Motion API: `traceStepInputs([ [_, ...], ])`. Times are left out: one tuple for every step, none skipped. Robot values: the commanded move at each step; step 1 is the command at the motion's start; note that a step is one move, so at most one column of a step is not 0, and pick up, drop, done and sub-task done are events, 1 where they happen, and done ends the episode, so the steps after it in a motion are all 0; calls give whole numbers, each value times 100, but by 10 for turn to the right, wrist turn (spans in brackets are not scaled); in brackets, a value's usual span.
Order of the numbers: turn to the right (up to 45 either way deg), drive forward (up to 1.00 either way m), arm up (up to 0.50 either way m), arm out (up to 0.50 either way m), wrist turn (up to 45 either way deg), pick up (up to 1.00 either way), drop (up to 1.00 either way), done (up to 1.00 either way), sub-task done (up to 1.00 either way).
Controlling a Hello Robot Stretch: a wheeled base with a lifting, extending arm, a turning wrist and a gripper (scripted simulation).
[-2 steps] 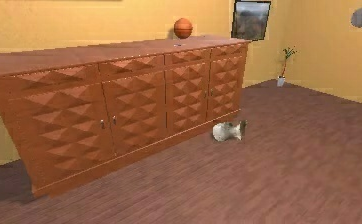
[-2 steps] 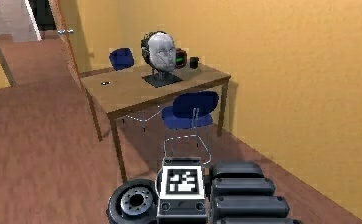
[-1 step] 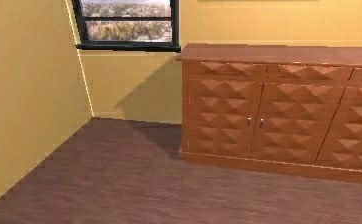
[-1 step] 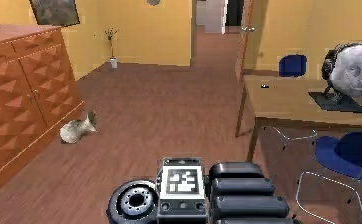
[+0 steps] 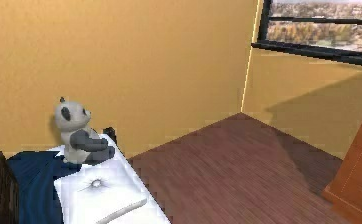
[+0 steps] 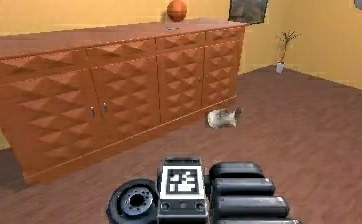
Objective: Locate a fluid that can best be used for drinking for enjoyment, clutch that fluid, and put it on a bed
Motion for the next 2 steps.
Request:
traceStepInputs([
  [-150,0,0,0,0,0,0,0,0],
  [450,0,0,0,0,0,0,0,0],
])
